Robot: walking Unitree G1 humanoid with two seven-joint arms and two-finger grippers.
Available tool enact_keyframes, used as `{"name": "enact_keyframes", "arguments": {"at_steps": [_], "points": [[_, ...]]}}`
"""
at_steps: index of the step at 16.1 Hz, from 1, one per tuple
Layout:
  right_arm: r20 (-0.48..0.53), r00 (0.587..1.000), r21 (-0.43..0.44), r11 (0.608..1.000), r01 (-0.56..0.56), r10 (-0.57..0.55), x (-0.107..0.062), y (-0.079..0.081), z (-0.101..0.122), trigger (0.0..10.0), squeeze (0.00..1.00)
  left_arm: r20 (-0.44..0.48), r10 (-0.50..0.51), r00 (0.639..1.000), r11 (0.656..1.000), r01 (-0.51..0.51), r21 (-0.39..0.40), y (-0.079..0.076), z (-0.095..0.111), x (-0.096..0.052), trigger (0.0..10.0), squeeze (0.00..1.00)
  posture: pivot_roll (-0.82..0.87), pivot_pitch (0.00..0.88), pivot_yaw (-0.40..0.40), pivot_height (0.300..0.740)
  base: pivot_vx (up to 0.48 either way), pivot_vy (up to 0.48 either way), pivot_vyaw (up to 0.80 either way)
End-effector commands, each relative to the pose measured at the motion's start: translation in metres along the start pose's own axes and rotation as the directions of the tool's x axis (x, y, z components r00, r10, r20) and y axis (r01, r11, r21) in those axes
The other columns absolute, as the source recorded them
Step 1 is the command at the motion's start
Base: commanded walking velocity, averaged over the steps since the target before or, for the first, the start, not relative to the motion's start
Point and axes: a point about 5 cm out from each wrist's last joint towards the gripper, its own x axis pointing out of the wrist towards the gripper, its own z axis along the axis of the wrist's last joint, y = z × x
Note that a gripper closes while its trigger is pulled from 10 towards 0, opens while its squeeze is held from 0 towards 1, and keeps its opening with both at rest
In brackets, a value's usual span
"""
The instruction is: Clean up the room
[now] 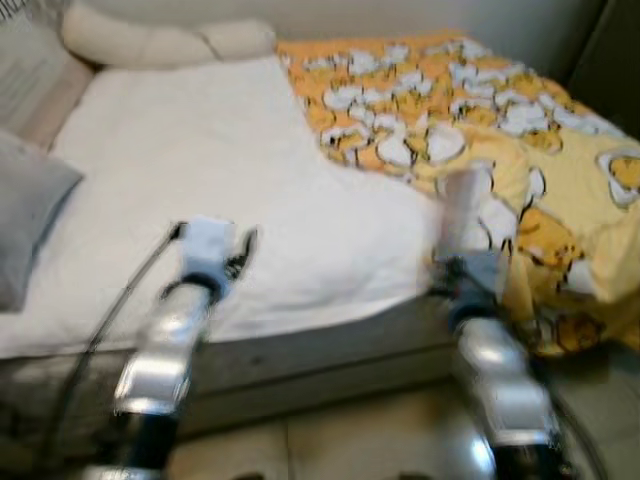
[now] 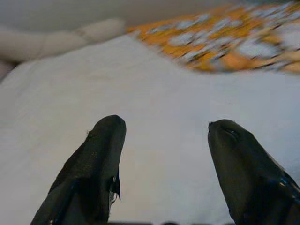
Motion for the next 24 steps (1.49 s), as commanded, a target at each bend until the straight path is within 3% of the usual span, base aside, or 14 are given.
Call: {"name": "enact_keyframes", "arguments": {"at_steps": [1, 4, 8, 11, 13, 17, 24], "points": [[0.08, 0.996, -0.01, 1.0, 0.028, -0.027, 0.003, -0.009, 0.017, 10.0, 0.0, 0.005, -0.02, 1.0, 1.0, 0.02, -0.004, -0.007, -0.002, 0.0, 10.0, 0.0, -0.09, 0.0, 0.017, 0.74, 0.0, 0.439, 0.0], [0.112, 0.994, 0.005, 1.0, 0.012, -0.012, 0.004, -0.008, 0.023, 10.0, 0.0, -0.03, 0.004, 1.0, 1.0, -0.004, -0.029, -0.001, -0.019, -0.005, 10.0, 0.0, -0.09, 0.0, 0.016, 0.74, 0.0, 0.441, 0.0], [0.125, 0.992, 0.004, 0.999, -0.032, 0.032, 0.004, -0.004, 0.024, 10.0, 0.0, -0.007, 0.02, 1.0, 0.998, -0.02, -0.052, 0.0, -0.025, -0.007, 10.0, 0.0, -0.09, 0.0, 0.014, 0.74, 0.0, 0.438, 0.0], [0.105, 0.994, 0.032, 0.999, -0.018, 0.015, 0.005, -0.011, 0.022, 10.0, 0.0, 0.029, 0.005, 1.0, 0.999, -0.004, -0.034, -0.003, -0.018, -0.004, 10.0, 0.0, -0.08, 0.0, 0.011, 0.74, 0.0, 0.292, 0.0], [0.058, 0.998, 0.102, 0.994, -0.026, 0.02, 0.005, -0.013, 0.018, 10.0, 0.0, 0.061, -0.003, 0.998, 0.999, 0.006, -0.052, -0.005, -0.012, -0.003, 10.0, 0.0, -0.07, 0.0, 0.0, 0.74, 0.0, 0.0, 0.0], [0.088, 0.996, 0.074, 0.997, -0.033, 0.027, 0.006, -0.012, 0.021, 10.0, 0.0, 0.099, 0.007, 0.995, 0.997, 0.001, -0.083, 0.001, -0.005, 0.0, 10.0, 0.0, -0.07, 0.0, 0.001, 0.74, 0.0, 0.0, 0.0], [0.082, 0.995, 0.041, 0.998, -0.052, 0.049, 0.006, -0.012, 0.022, 10.0, 0.0, 0.137, -0.017, 0.99, 0.994, 0.032, -0.103, -0.003, -0.001, 0.001, 10.0, 0.0, -0.06, 0.0, -0.004, 0.74, 0.115, 0.0, 0.0]]}}
